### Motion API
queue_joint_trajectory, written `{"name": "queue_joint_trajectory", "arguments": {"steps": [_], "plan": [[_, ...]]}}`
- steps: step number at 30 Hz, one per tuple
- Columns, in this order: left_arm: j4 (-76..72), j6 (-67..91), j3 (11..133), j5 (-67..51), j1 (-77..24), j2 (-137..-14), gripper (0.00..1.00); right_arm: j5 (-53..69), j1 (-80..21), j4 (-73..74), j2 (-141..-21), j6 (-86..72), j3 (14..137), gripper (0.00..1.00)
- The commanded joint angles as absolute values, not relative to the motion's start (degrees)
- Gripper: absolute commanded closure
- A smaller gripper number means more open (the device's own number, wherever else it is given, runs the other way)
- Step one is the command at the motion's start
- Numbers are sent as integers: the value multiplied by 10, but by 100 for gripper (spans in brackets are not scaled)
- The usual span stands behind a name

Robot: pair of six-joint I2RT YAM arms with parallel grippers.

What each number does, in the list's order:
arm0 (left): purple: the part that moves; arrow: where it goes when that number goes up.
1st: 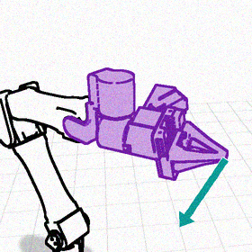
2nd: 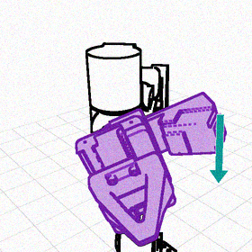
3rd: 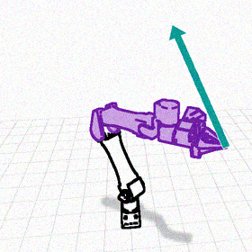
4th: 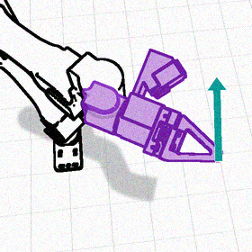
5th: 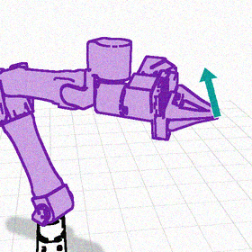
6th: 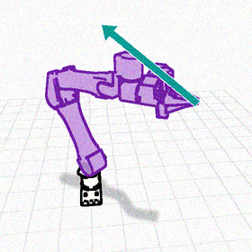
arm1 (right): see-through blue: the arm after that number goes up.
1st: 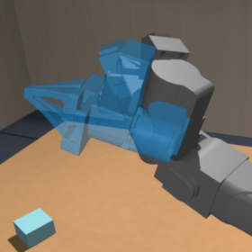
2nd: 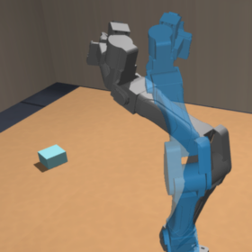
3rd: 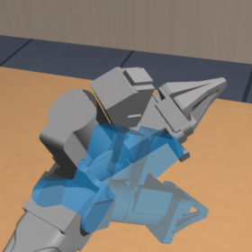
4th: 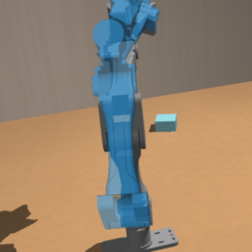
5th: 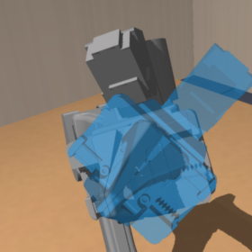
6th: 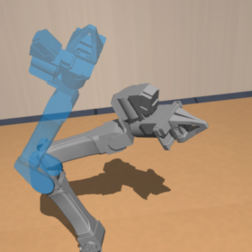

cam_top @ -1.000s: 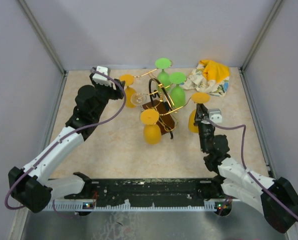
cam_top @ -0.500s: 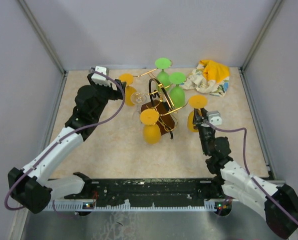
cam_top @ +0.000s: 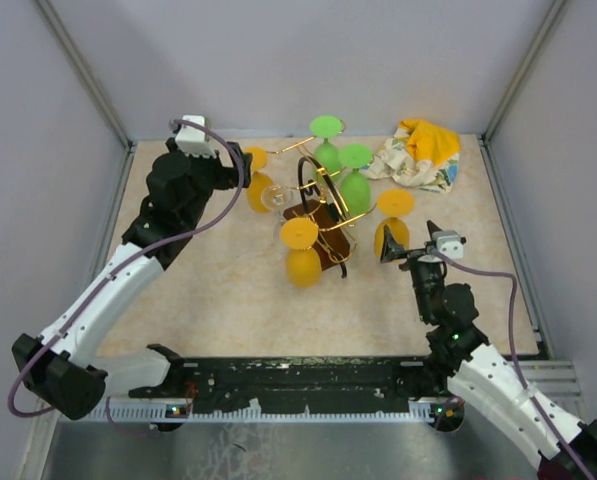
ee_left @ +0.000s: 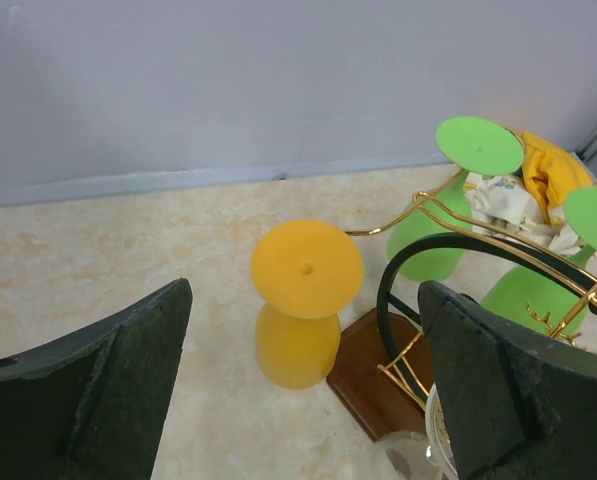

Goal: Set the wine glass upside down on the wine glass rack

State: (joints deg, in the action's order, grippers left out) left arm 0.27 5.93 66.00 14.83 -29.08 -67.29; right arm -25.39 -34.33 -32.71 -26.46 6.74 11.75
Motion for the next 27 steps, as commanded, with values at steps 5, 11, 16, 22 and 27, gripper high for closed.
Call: {"name": "queue_joint_trajectory", "arguments": {"steps": [5,11,16,22,27], "plan": [[76,112,715,199,-286,-691,0,-345,-342,-133,-224,-15,218,1],[86,114,723,198,-286,-691,0,-323,-342,-45,-230,-36,309,1],[95,119,730,198,-286,-694,0,-330,-342,16,-239,-72,380,1],[98,132,735,201,-287,-693,0,-336,-342,38,-264,-68,428,1],[105,147,744,216,-287,-692,1,-357,-342,40,-323,-54,478,1]]}}
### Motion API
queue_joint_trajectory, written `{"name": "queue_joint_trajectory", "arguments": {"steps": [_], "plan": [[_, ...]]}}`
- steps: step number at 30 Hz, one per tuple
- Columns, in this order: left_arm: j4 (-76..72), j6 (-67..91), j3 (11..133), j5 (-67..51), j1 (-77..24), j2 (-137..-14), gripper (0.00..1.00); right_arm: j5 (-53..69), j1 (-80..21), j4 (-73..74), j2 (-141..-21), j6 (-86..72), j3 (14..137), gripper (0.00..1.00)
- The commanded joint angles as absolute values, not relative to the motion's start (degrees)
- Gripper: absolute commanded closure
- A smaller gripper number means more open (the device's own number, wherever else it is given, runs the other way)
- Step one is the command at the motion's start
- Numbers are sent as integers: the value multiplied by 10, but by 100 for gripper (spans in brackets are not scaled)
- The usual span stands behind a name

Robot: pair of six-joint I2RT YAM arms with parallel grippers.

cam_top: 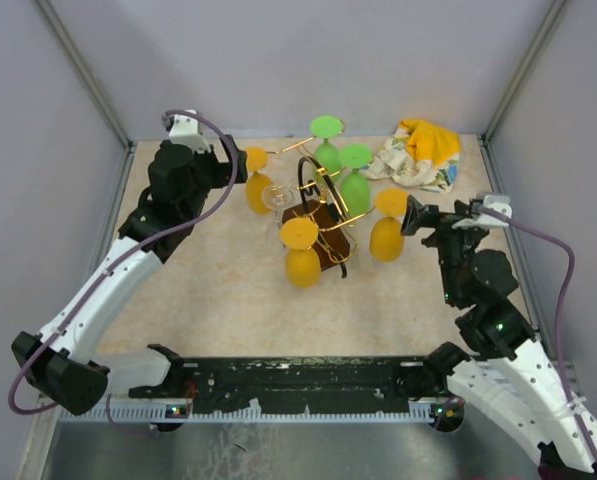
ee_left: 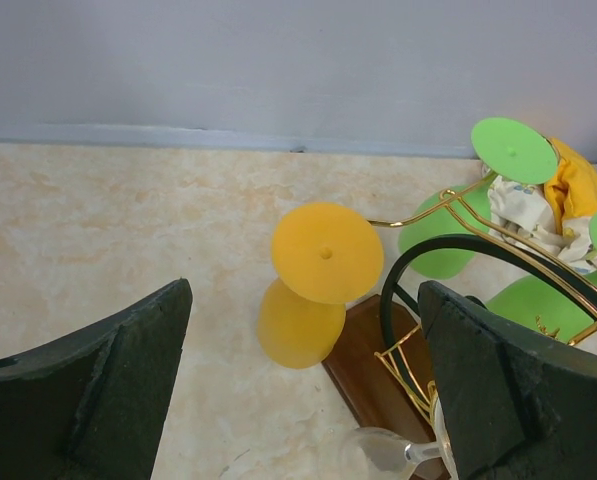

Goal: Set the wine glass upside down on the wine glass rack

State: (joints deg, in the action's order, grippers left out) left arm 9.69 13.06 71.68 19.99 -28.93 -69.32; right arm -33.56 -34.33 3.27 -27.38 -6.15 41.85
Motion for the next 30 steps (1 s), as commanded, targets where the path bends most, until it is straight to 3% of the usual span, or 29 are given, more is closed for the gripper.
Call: {"name": "queue_joint_trajectory", "arguments": {"steps": [1,5,12,30], "plan": [[107,148,745,219,-287,-693,0,-358,-342,50,-356,-50,499,1],[115,145,751,219,-287,-696,0,-332,-342,112,-471,-30,614,1],[120,139,765,199,-287,-695,1,-348,-341,68,-573,45,710,1],[128,125,766,228,-287,-693,1,-358,-340,59,-550,21,671,1]]}}
